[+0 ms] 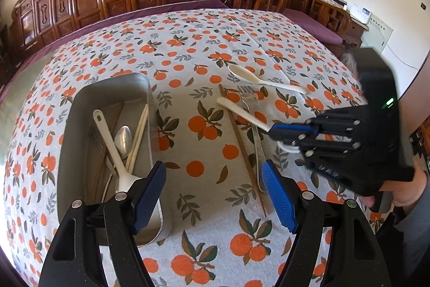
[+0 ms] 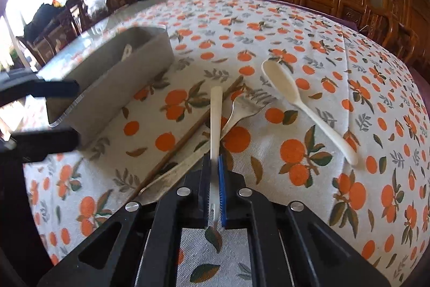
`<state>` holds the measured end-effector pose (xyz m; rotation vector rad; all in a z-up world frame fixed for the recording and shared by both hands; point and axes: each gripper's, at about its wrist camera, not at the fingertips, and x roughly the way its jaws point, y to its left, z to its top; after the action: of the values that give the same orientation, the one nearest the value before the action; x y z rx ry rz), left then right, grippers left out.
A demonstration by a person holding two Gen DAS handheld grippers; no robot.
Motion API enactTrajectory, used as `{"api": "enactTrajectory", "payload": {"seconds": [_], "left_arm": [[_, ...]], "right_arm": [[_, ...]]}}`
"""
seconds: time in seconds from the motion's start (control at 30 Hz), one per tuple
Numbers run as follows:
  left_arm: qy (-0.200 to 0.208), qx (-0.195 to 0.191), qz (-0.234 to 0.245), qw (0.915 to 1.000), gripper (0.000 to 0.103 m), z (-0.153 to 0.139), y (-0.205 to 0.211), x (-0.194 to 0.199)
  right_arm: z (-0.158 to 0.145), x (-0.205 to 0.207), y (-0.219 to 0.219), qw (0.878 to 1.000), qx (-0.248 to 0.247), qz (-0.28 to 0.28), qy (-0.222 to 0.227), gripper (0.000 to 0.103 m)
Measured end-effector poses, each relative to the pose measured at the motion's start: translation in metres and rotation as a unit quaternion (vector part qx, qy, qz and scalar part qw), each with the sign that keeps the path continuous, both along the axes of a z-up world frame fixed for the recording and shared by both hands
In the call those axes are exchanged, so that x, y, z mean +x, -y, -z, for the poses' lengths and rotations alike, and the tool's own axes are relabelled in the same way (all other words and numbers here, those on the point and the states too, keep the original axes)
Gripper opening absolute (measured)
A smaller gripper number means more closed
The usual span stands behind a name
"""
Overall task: Organize utensils
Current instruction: 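Grasp another wooden chopstick with the left tool while the right tool holds the fork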
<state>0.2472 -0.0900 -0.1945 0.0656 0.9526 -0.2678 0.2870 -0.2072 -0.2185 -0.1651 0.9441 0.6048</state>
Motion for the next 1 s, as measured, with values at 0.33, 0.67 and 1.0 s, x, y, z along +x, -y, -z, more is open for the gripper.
{"api": "enactTrajectory", "payload": {"seconds": [0.33, 0.67, 1.0], "left_arm": [[-0.018, 0.005, 0.005, 0.9998, 0.063, 0.017, 0.022, 0.019], [-0.046, 0.009, 0.01, 0.9988, 0.035, 0.037, 0.043, 0.043], [-0.064, 0.024, 0.005, 0.9976, 0.018, 0.054, 0.052, 0.061]], "right_arm": [[-0.013, 0.007, 0.032, 0.999, 0.023, 0.048, 0.006, 0.007], [-0.013, 0.008, 0.039, 0.998, 0.026, 0.063, 0.006, 0.007], [-0.011, 0.007, 0.037, 0.997, 0.023, 0.069, 0.004, 0.007]]}}
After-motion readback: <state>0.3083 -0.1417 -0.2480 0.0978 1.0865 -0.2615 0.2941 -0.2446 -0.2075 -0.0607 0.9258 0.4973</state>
